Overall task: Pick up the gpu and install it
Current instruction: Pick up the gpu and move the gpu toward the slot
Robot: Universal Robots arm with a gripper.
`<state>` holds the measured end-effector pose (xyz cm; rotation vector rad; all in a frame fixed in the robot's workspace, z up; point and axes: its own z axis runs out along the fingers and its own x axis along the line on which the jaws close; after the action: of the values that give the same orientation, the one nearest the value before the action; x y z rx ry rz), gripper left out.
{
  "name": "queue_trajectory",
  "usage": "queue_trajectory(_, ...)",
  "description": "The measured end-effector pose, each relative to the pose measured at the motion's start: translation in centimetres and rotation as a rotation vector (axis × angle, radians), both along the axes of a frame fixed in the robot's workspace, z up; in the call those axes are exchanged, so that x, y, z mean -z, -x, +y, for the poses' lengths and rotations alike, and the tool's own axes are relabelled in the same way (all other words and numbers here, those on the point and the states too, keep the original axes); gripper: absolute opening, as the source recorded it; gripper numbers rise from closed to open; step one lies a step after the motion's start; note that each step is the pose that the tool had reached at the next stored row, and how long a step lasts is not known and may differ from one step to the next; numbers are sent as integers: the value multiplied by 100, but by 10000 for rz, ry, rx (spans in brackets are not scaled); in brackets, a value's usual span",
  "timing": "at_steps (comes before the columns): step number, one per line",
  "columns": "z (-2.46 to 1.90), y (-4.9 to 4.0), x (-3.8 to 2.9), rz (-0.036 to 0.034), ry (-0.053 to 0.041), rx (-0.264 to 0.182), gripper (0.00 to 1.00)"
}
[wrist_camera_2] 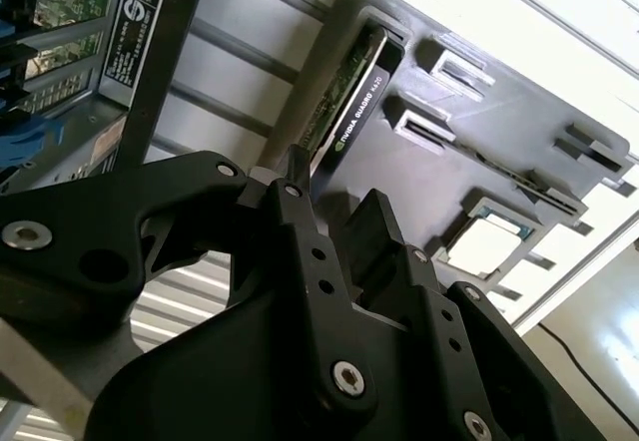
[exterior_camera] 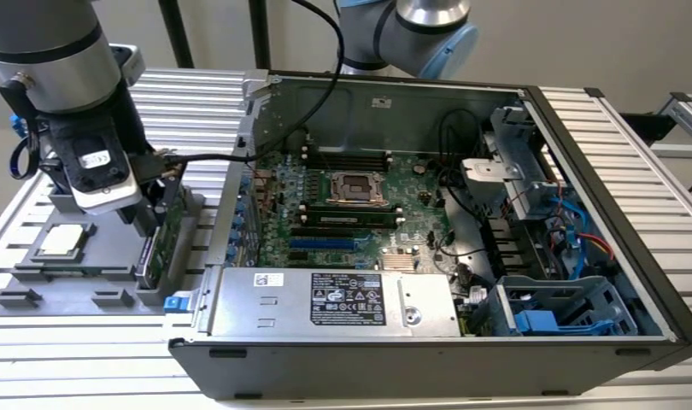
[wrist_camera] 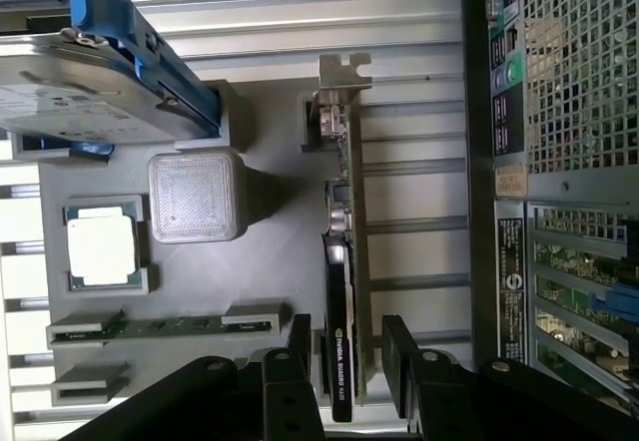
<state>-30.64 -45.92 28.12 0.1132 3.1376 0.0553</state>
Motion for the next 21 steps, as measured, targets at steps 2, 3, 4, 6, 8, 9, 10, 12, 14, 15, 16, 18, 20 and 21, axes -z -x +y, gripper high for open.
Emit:
queue_trajectory(2,0,0,14,8,0,0,100)
queue_trajectory(3,0,0,26,17,0,0,100)
queue_trajectory(4,0,0,27,17,0,0,100)
queue_trajectory(6,0,0,31,18,0,0,100)
queue_trajectory(8,0,0,43,16,-3,0,100)
queue_trajectory(9,0,0,49,17,-2,0,100)
queue_trajectory(10,0,0,55,19,0,0,100)
queue_trajectory(12,0,0,69,19,0,-1,100)
queue_trajectory(14,0,0,80,19,0,0,100)
queue_trajectory(15,0,0,84,19,0,0,100)
queue_trajectory(16,0,0,89,19,1,0,100)
queue_trajectory(18,0,0,98,20,0,0,100)
queue_trajectory(20,0,0,106,20,1,0,100)
queue_trajectory(21,0,0,110,20,0,0,100)
